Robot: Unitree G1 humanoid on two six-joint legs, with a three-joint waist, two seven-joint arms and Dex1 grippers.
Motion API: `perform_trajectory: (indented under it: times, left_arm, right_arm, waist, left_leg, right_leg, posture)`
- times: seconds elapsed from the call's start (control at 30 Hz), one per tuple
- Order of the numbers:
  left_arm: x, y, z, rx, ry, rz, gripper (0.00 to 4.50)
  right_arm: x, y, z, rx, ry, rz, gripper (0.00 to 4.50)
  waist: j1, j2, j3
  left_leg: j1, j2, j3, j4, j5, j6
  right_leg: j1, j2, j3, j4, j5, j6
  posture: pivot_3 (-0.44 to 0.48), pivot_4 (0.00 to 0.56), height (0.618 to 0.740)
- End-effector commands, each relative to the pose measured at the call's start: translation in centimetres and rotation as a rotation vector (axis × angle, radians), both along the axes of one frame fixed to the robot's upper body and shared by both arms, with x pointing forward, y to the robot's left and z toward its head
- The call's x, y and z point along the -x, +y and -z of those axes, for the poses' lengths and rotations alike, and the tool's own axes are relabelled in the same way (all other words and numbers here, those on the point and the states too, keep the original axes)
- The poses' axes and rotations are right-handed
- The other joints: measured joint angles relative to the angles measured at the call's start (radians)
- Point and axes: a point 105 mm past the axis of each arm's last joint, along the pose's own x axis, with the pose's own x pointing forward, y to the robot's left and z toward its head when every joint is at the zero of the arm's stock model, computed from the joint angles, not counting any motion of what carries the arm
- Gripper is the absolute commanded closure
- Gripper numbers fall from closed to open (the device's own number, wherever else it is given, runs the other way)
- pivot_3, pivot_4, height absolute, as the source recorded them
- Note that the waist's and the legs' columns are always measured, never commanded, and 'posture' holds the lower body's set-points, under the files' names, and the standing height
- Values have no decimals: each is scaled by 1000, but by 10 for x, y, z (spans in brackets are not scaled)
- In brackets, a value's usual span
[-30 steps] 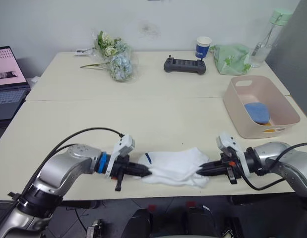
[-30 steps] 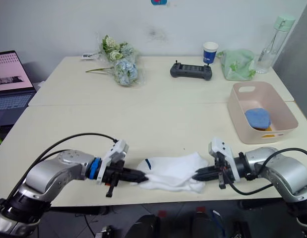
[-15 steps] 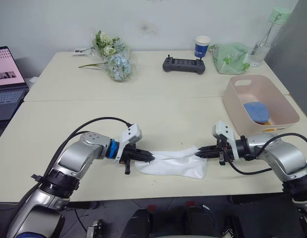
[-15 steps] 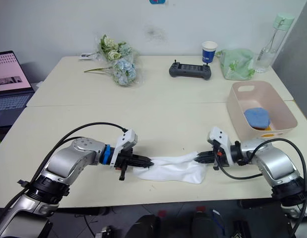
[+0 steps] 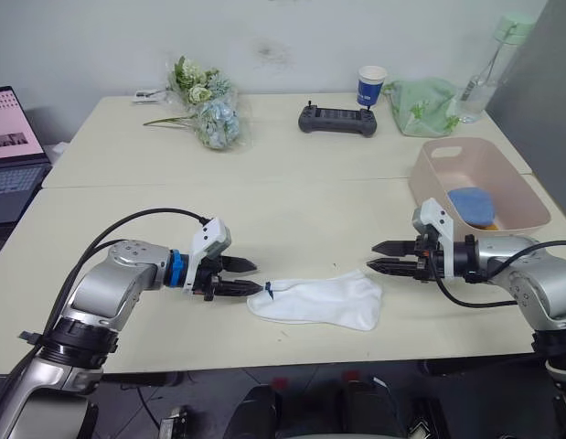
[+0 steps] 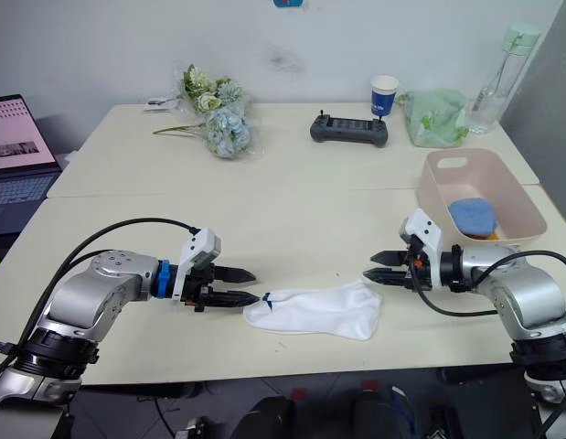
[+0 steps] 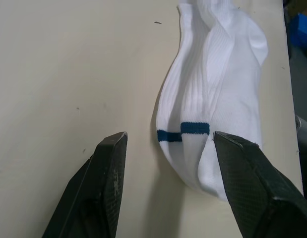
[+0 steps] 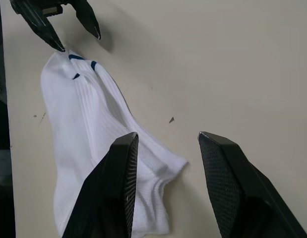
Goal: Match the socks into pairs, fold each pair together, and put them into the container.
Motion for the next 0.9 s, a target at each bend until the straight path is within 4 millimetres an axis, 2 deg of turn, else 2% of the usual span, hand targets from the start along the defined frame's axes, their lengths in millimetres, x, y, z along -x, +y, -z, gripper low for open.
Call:
perform_trajectory:
  times: [0.03, 0.33, 0.53, 0.6, 0.63, 0.7, 0.83, 0.87, 0.9]
  left_arm:
    - [-5, -17, -22, 78, -117, 16, 1622]
    - [4, -40, -5, 8, -221, 134, 1622]
    - [8, -36, 5, -45, -243, 171, 1622]
    - [8, -34, 6, -52, -248, 168, 1998]
    - [8, -32, 7, -59, -252, 165, 2218]
    - [10, -31, 9, -66, -248, 165, 2795]
    - [13, -31, 11, -60, -237, 163, 4138]
    - [14, -32, 11, -58, -234, 161, 4438]
    - [15, -32, 12, -56, -230, 158, 4474]
  right_arm:
    - [9, 9, 1, 52, -63, -65, 2409]
    - [0, 10, 26, 146, -111, -92, 2409]
    - [-3, 10, 36, 168, -124, -98, 2409]
    - [-4, 10, 39, 177, -126, -103, 2409]
    - [-4, 10, 40, 180, -128, -103, 2596]
    - [-6, 10, 41, 181, -134, -101, 2993]
    - [-9, 10, 42, 172, -137, -104, 4449]
    - [-10, 10, 42, 172, -139, -104, 4500]
    - [-11, 10, 42, 171, -141, -105, 4500]
  waist:
    - [4, 0, 0]
    - [0, 0, 0]
    - [0, 0, 0]
    - [0, 0, 0]
    - [0, 0, 0]
    - [0, 0, 0]
    - [0, 0, 0]
    - [0, 0, 0]
    - [0, 0, 0]
  left_leg:
    - [0, 0, 0, 0, 0, 0]
    - [0, 0, 1, 0, 0, 0]
    - [0, 0, 1, 0, 0, 0]
    - [0, 0, 0, 0, 0, 0]
    - [0, 0, 1, 0, 0, 0]
    - [0, 0, 1, 0, 0, 0]
    - [0, 0, 0, 0, 0, 0]
    - [0, 0, 0, 0, 0, 0]
    - [0, 0, 0, 0, 0, 0]
  right_leg:
    - [0, 0, 0, 0, 0, 0]
    - [0, 0, 0, 0, 0, 0]
    - [0, 0, 0, 0, 0, 0]
    - [0, 0, 0, 0, 0, 0]
    - [0, 0, 0, 0, 0, 0]
    - [0, 0, 0, 0, 0, 0]
    - [0, 0, 0, 0, 0, 0]
    - [0, 0, 0, 0, 0, 0]
    - [0, 0, 0, 0, 0, 0]
  posture:
    - [0, 150, 740]
    - [0, 150, 740]
    - [0, 150, 740]
    - [0, 150, 740]
    - [0, 150, 740]
    - [0, 150, 740]
    - [0, 150, 740]
    - [0, 150, 740]
    - [0, 150, 740]
